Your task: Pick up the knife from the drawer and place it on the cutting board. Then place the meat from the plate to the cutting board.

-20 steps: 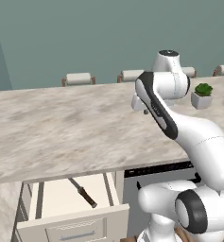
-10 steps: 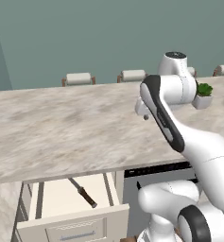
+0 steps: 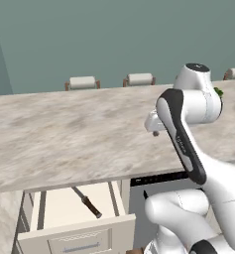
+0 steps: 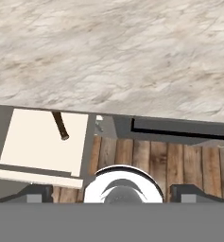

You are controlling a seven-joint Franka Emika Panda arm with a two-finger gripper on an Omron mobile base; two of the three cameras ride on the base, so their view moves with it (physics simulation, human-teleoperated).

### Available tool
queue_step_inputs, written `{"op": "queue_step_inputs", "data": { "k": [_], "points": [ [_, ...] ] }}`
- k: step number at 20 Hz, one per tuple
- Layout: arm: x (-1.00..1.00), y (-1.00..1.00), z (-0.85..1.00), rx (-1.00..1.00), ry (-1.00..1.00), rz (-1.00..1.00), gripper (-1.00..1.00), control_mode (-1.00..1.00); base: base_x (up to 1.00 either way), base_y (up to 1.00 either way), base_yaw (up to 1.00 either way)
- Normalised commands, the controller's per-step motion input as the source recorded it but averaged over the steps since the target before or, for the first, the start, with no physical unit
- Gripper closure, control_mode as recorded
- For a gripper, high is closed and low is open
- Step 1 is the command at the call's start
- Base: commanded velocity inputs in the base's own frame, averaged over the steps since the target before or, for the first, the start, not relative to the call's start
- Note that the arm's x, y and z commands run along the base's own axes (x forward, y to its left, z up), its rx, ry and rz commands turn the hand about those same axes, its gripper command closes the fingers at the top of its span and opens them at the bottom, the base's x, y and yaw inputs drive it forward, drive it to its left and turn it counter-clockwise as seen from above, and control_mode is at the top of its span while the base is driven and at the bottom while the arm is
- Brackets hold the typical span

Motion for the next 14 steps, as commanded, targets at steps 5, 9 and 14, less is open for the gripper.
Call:
{"op": "queue_step_inputs", "data": {
  "k": [5,9,14],
  "points": [
    [-0.32,0.03,-0.13,0.0,0.0,0.0,-1.0,-1.0,0.0,0.0,0.0],
    [-0.25,0.04,-0.13,0.0,0.0,0.0,-1.0,-1.0,0.0,0.0,0.0],
    [-0.32,0.07,-0.07,0.0,0.0,0.0,-1.0,-1.0,0.0,0.0,0.0]
  ]
}}
